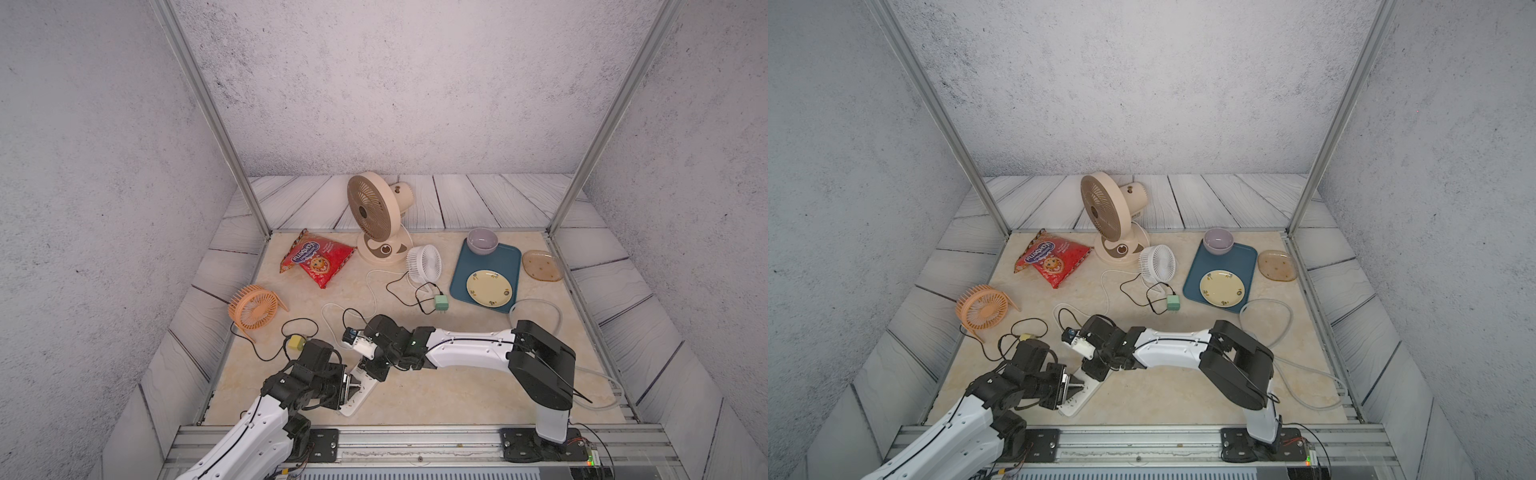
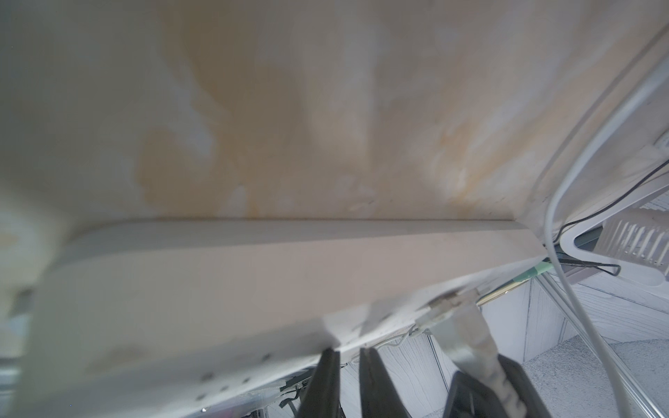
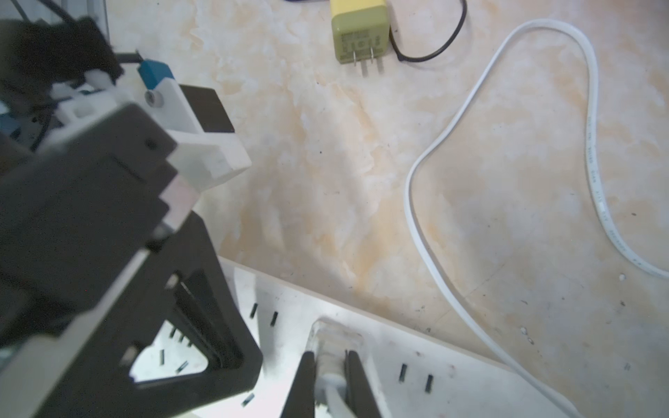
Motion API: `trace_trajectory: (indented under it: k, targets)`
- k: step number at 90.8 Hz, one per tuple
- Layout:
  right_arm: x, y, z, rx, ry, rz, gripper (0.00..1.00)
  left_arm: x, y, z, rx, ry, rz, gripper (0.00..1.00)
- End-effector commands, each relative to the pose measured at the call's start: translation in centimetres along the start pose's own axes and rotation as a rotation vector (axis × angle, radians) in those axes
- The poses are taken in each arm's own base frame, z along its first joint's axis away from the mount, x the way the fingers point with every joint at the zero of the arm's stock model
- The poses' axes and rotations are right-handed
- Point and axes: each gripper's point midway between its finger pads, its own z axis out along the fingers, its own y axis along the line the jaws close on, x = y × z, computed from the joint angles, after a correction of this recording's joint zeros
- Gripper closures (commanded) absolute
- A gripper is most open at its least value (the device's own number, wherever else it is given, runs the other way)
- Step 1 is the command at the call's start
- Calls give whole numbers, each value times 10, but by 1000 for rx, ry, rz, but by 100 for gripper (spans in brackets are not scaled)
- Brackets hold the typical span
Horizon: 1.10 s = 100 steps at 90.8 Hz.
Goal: Unplug the desk fan from the power strip
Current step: Remove the plug from the socket.
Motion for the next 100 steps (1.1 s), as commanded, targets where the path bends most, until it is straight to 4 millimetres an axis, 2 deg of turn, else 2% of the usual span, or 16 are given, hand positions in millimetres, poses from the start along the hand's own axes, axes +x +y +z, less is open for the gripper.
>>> trace_trajectory:
  k: [1,23,35,48,60,71,84,100]
  targets:
    - [-66,17,-43,-50,-199,-70,100,-53,92,-2,-293,-230,-185,82]
    - [-52,13,-41,-23,-143,-106,100,-56,93,-2,-310,-257,-225,82]
    - [-59,10,-51,-49,-191,-18,100,-56,93,-3,-330,-269,-227,82]
    - [-56,1,-47,-1,-168,-30,100,-57,94,-5,-333,-278,-244,83]
    - [-63,5,-54,-19,-189,-4,100,-59,95,-6,-329,-289,-252,83]
    - [-62,-4,-55,40,-173,-19,100,-59,96,-9,-340,-300,-259,84]
    - [-64,6,-62,-14,-183,-17,100,-59,99,-10,-354,-304,-268,84]
    - [-67,5,-65,13,-189,-65,100,-60,100,-11,-355,-311,-273,84]
